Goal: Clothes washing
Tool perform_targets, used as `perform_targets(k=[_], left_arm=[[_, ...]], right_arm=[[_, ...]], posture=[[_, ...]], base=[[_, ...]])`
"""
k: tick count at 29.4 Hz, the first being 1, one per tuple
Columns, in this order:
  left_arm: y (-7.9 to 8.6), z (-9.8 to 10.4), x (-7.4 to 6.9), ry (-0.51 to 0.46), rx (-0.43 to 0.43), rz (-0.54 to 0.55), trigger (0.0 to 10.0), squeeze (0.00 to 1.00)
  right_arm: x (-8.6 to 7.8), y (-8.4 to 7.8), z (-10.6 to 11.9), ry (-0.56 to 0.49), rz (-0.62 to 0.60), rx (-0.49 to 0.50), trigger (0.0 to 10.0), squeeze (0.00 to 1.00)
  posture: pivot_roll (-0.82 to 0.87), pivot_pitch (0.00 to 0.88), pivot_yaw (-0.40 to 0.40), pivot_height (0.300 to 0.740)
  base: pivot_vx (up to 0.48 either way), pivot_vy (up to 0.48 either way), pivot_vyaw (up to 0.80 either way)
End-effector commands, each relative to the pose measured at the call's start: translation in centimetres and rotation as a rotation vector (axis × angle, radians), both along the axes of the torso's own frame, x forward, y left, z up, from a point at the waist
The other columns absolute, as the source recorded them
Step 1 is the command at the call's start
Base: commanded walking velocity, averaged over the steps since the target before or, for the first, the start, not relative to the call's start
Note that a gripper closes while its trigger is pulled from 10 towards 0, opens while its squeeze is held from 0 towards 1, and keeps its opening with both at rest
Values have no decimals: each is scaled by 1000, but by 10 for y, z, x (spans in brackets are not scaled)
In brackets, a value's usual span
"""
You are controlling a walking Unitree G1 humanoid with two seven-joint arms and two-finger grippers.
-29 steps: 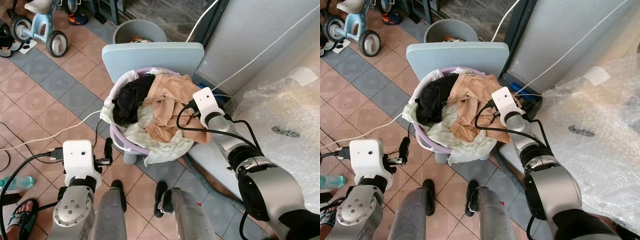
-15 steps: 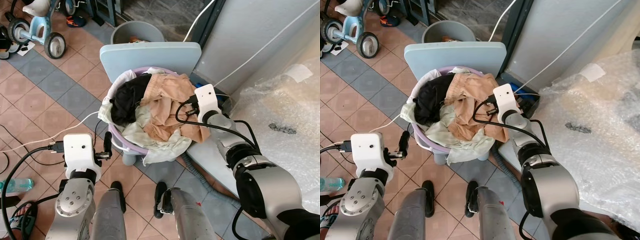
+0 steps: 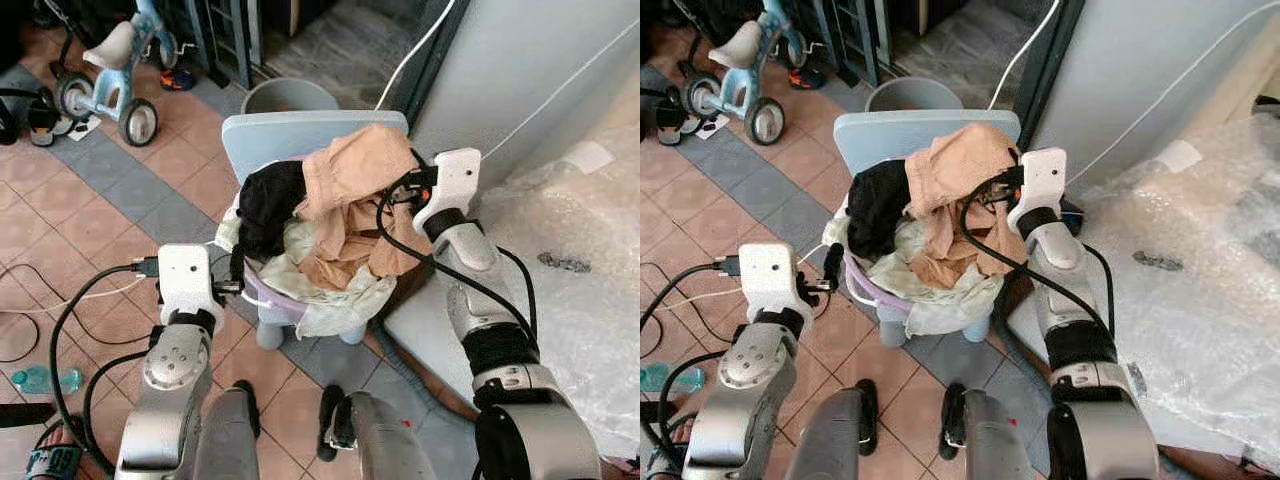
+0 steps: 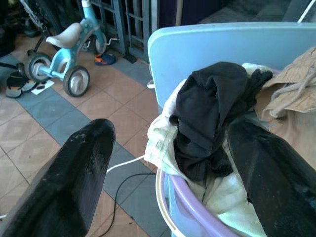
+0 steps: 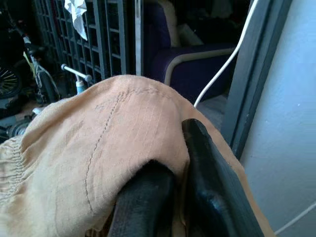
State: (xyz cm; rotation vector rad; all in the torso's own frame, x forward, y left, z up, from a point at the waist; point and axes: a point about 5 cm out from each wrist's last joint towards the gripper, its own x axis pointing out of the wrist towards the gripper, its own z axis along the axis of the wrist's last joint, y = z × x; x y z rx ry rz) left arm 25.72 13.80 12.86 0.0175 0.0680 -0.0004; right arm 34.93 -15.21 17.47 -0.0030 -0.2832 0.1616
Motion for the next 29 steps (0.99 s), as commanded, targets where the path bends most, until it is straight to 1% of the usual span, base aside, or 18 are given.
perform_targets(k=[1,3,7,8,11,14,16,18,19,20,21,22,23,24,26,27,28,29], left_arm=[[0,-3,3,7,-15,-6,10000,0],[-6,4,11,-33,-37,-29,10000,0],[-14,7,18,-53,-52,-51,10000,0],[-16,6,19,-53,-52,-55,10000,0],[-17,3,20,-50,-57,-46,10000,0],[-14,0,19,-39,-59,-23,10000,0],[-11,-1,18,-34,-60,-17,10000,0],[-11,1,17,-46,-60,-34,10000,0],[-11,3,17,-56,-78,-51,10000,0],[-11,3,17,-56,-78,-51,10000,0],[-12,5,18,-67,-83,-60,10000,0],[-12,5,18,-67,-83,-60,10000,0],[-15,7,19,-81,-90,-71,10000,0],[-15,7,19,-81,-90,-71,10000,0],[-17,10,21,-90,-91,-72,10000,0],[-17,10,21,-90,-91,-72,10000,0],[-17,10,21,-90,-92,-71,10000,0],[-16,10,20,-91,-93,-67,10000,0]], right_arm=[[-8,-7,21,-88,-64,11,0,0],[-14,-9,28,-97,-88,10,0,0],[-23,-8,31,-92,-85,-22,0,0],[-26,-8,28,-79,-82,-42,10000,0],[-31,-8,21,-38,-80,-62,10000,0],[-37,-7,13,1,-78,-60,10000,0],[-39,-4,7,25,-75,-57,10000,0],[-40,0,6,26,-68,-57,10000,0],[-38,5,9,14,-63,-57,10000,0],[-38,5,9,14,-63,-57,10000,0],[-34,10,14,-5,-50,-65,10000,0],[-34,10,14,-5,-50,-65,10000,0],[-28,17,25,-47,-40,-81,10000,0],[-28,17,25,-47,-40,-81,10000,0],[-20,15,42,-104,-68,-107,10000,0],[-20,15,42,-104,-68,-107,10000,0],[-19,13,46,-122,-78,-119,10000,0],[-17,8,53,-150,-110,-143,10000,0]], posture=[[35,55,-31,740],[13,43,-21,740],[-2,32,-21,740],[-2,31,-23,740],[-1,34,-31,740],[8,39,-39,740],[12,42,-41,740],[15,47,-41,740],[11,52,-31,740],[11,52,-31,740],[10,57,-26,740],[10,57,-26,740],[14,58,-29,740],[14,58,-29,740],[17,61,-32,740],[17,61,-32,740],[17,61,-32,740],[21,63,-34,740]], base=[[0,0,0],[0,0,0],[0,-180,0],[0,0,0],[0,0,-490],[0,0,-769],[0,0,-769],[0,0,-769],[0,0,-775],[0,0,-775],[0,-296,-775],[0,-296,-775],[0,-401,-775],[0,-401,-775],[0,-399,-775],[0,-401,-775],[0,-401,-775],[0,-398,-775]])
